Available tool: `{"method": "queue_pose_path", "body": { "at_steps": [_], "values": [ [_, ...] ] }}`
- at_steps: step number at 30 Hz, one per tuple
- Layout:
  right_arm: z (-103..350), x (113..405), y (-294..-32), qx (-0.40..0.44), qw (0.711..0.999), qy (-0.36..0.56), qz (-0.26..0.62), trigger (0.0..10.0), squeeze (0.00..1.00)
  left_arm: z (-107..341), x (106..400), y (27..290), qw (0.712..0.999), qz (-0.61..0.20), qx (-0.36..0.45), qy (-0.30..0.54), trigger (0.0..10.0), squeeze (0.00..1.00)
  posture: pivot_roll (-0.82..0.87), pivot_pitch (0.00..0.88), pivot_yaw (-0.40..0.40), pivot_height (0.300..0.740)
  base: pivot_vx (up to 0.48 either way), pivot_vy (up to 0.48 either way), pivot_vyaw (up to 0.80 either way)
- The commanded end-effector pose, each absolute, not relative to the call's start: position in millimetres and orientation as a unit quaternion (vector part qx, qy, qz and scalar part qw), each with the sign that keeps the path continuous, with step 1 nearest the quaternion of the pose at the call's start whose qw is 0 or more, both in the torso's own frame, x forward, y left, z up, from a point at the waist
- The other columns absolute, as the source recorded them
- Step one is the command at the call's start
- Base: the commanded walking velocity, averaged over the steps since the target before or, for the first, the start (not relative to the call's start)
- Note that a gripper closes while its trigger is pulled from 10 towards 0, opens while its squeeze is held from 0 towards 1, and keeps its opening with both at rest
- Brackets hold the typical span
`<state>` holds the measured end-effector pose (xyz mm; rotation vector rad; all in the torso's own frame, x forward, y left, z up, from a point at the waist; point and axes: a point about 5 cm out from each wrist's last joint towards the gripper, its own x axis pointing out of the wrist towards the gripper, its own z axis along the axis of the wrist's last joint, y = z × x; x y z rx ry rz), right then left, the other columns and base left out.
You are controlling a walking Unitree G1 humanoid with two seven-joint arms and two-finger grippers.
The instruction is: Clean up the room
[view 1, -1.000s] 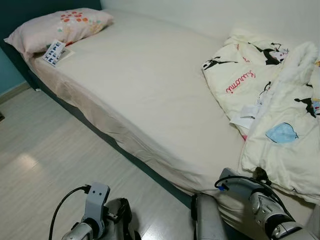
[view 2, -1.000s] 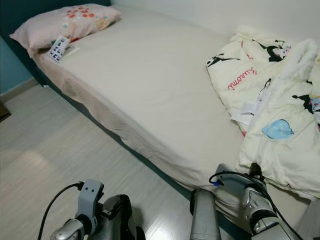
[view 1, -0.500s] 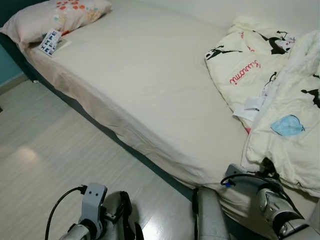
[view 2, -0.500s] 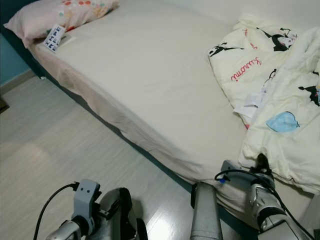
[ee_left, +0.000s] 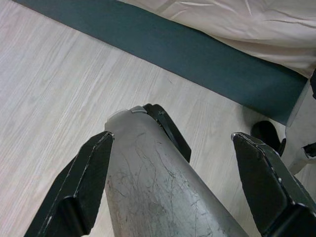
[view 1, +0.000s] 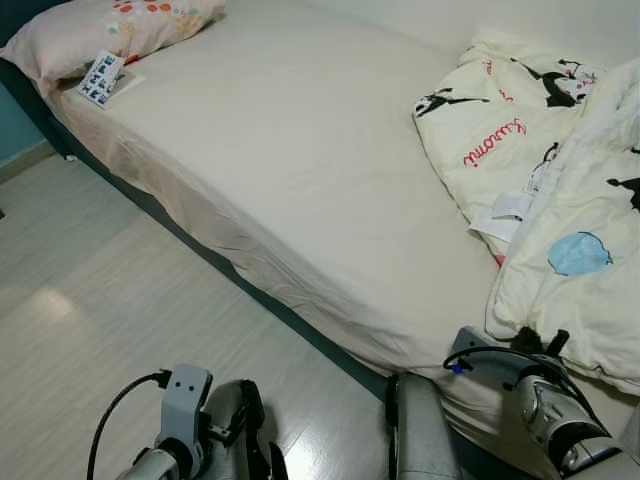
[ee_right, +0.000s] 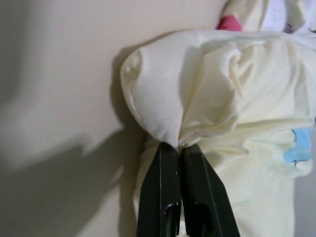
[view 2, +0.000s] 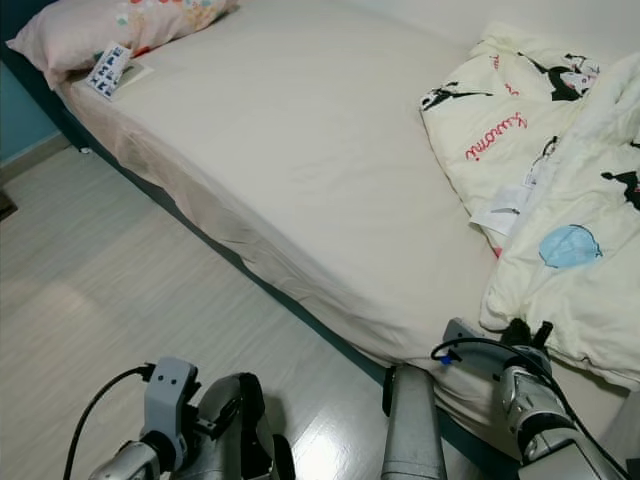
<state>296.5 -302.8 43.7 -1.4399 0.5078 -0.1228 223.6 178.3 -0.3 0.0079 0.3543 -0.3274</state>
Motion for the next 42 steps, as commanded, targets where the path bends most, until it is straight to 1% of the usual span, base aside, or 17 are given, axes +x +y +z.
{"method": "queue_pose_path", "body": {
  "at_steps": [1, 3, 5, 6, 7, 8, 12, 19, 21, 25, 27, 29, 30, 32, 33, 37, 42],
  "values": [
    [40, 294, -304, -0.628, 0.737, 0.247, -0.044, 0.0, 0.00, -9, 216, 180, 0.967, -0.158, 0.003, 0.201, 10.0, 0.00, 0.06, 0.327, 0.030, 0.577, 0.000, 0.000, 0.00],
    [50, 304, -304, -0.541, 0.799, 0.258, -0.039, 0.0, 0.00, -10, 220, 176, 0.967, -0.156, -0.001, 0.201, 10.0, 0.00, 0.03, 0.304, 0.015, 0.577, 0.000, 0.000, 0.00],
    [50, 304, -304, -0.541, 0.799, 0.258, -0.039, 0.0, 0.00, -10, 220, 176, 0.967, -0.156, -0.001, 0.201, 10.0, 0.00, 0.03, 0.304, 0.015, 0.577, 0.000, 0.000, 0.00],
    [55, 308, -303, -0.497, 0.827, 0.260, -0.033, 0.0, 0.00, -11, 222, 175, 0.967, -0.155, -0.003, 0.203, 10.0, 0.00, 0.02, 0.300, 0.011, 0.577, 0.000, 0.000, 0.00],
    [55, 308, -303, -0.497, 0.827, 0.260, -0.033, 0.0, 0.00, -11, 222, 175, 0.967, -0.155, -0.003, 0.203, 10.0, 0.00, 0.02, 0.300, 0.011, 0.577, 0.000, 0.000, 0.00],
    [68, 316, -298, -0.411, 0.877, 0.245, 0.035, 0.0, 0.00, -15, 225, 169, 0.965, -0.157, -0.005, 0.209, 10.0, 0.00, -0.02, 0.264, -0.004, 0.577, 0.000, 0.000, 0.00],
    [84, 317, -290, -0.366, 0.892, 0.217, 0.153, 0.0, 0.00, -18, 228, 163, 0.963, -0.160, -0.007, 0.215, 10.0, 0.00, -0.05, 0.240, -0.009, 0.577, 0.000, 0.000, 0.00],
    [94, 267, -261, -0.325, 0.820, 0.238, 0.406, 0.0, 0.00, -24, 236, 157, 0.960, -0.161, -0.004, 0.228, 10.0, 0.00, -0.10, 0.181, -0.021, 0.577, 0.000, 0.000, 0.00],
    [94, 267, -261, -0.325, 0.820, 0.238, 0.406, 0.0, 0.00, -24, 236, 157, 0.960, -0.161, -0.004, 0.228, 10.0, 0.00, -0.10, 0.181, -0.021, 0.577, 0.000, 0.000, 0.00],
    [93, 241, -251, -0.313, 0.772, 0.276, 0.480, 0.0, 0.00, -25, 239, 156, 0.960, -0.160, -0.004, 0.230, 10.0, 0.00, -0.11, 0.166, -0.025, 0.577, 0.000, 0.000, 0.00],
    [75, 203, -268, -0.347, 0.662, 0.395, 0.533, 0.0, 0.00, -26, 242, 154, 0.960, -0.159, -0.004, 0.232, 10.0, 0.00, -0.12, 0.149, -0.035, 0.577, 0.000, 0.000, 0.00],
    [75, 203, -268, -0.347, 0.662, 0.395, 0.533, 0.0, 0.00, -26, 242, 154, 0.960, -0.159, -0.004, 0.232, 10.0, 0.00, -0.12, 0.149, -0.035, 0.577, 0.000, 0.000, 0.00],
    [68, 189, -284, -0.373, 0.615, 0.450, 0.529, 0.0, 0.00, -27, 242, 153, 0.959, -0.158, -0.004, 0.234, 10.0, 0.00, -0.12, 0.147, -0.036, 0.577, 0.000, 0.000, 0.00],
    [68, 189, -284, -0.373, 0.615, 0.450, 0.529, 0.0, 0.00, -27, 242, 153, 0.959, -0.158, -0.004, 0.234, 10.0, 0.00, -0.12, 0.147, -0.036, 0.577, 0.000, 0.000, 0.00],
    [75, 176, -318, -0.420, 0.556, 0.536, 0.476, 0.0, 0.00, -31, 239, 149, 0.957, -0.161, -0.006, 0.240, 10.0, 0.00, -0.12, 0.144, -0.037, 0.577, 0.000, 0.000, 0.00],
    [97, 170, -355, -0.472, 0.507, 0.606, 0.391, 0.0, 0.00, -36, 233, 141, 0.953, -0.172, -0.009, 0.248, 10.0, 0.00, -0.12, 0.144, -0.037, 0.577, 0.000, 0.000, 0.00],
    [107, 160, -371, -0.484, 0.471, 0.644, 0.359, 0.0, 0.00, -37, 232, 137, 0.952, -0.176, -0.010, 0.249, 10.0, 0.00, -0.13, 0.153, -0.039, 0.577, 0.000, 0.000, 0.00]
  ]
}}
